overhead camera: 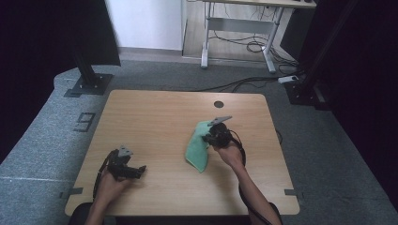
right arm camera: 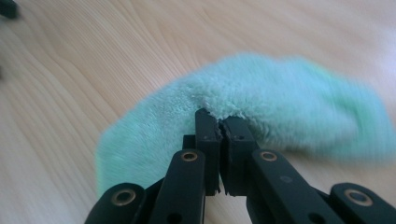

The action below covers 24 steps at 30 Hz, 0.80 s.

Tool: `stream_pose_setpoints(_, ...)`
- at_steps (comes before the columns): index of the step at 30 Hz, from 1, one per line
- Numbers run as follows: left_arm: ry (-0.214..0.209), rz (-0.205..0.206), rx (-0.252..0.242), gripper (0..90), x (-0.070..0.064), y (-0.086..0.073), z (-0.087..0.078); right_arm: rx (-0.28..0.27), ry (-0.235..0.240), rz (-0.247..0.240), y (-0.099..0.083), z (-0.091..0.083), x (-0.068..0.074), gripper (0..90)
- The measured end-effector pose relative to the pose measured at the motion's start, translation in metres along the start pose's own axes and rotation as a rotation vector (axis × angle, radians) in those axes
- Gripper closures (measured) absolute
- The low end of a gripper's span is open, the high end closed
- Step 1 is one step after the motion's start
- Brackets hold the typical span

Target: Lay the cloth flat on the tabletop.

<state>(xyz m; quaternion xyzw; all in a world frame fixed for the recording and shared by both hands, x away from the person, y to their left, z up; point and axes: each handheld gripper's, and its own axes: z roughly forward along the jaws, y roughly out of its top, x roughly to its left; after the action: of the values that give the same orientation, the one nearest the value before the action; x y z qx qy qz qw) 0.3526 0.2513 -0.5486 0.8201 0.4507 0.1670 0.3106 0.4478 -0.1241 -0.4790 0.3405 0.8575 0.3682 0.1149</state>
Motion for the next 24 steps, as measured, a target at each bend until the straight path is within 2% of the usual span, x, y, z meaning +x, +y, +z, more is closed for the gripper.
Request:
stream_pose_setpoints(3, 0.0, 0.0, 0.0, 0.0, 0.0, 0.0, 0.0, -0.003, 0.02, -0.041, 0.019, 0.007, 0.014, 85.6)
stream_pose_setpoints(7, 0.0, 0.0, 0.0, 0.0, 0.0, 0.0, 0.0, 0.027, 0.057, -0.085, 0.033, 0.034, 0.034, 84.8)
stream_pose_setpoints(8, 0.0, 0.0, 0.0, 0.0, 0.0, 0.0, 0.0, 0.027, 0.057, -0.085, 0.033, 0.034, 0.034, 84.8)
stream_pose_setpoints(9, 0.0, 0.0, 0.0, 0.0, 0.0, 0.0, 0.0, 0.052, 0.068, -0.103, 0.035, 0.05, 0.043, 84.2)
stream_pose_setpoints(12, 0.0, 0.0, 0.0, 0.0, 0.0, 0.0, 0.0, 0.086, 0.086, -0.109, 0.034, 0.071, 0.051, 81.6)
stream_pose_setpoints(14, 0.0, 0.0, 0.0, 0.0, 0.0, 0.0, 0.0, 0.097, 0.09, -0.109, 0.033, 0.075, 0.052, 78.8)
stream_pose_setpoints(15, 0.0, 0.0, 0.0, 0.0, 0.0, 0.0, 0.0, 0.111, 0.09, -0.107, 0.032, 0.079, 0.052, 71.4)
stream_pose_setpoints(18, 0.0, 0.0, 0.0, 0.0, 0.0, 0.0, 0.0, 0.096, 0.094, -0.097, 0.033, 0.07, 0.049, 62.4)
stream_pose_setpoints(19, 0.0, 0.0, 0.0, 0.0, 0.0, 0.0, 0.0, 0.096, 0.094, -0.097, 0.033, 0.07, 0.049, 62.4)
stream_pose_setpoints(20, 0.0, 0.0, 0.0, 0.0, 0.0, 0.0, 0.0, 0.085, 0.096, -0.096, 0.034, 0.058, 0.046, 61.0)
stream_pose_setpoints(24, 0.0, 0.0, 0.0, 0.0, 0.0, 0.0, 0.0, 0.079, 0.092, -0.092, 0.028, 0.039, 0.04, 62.9)
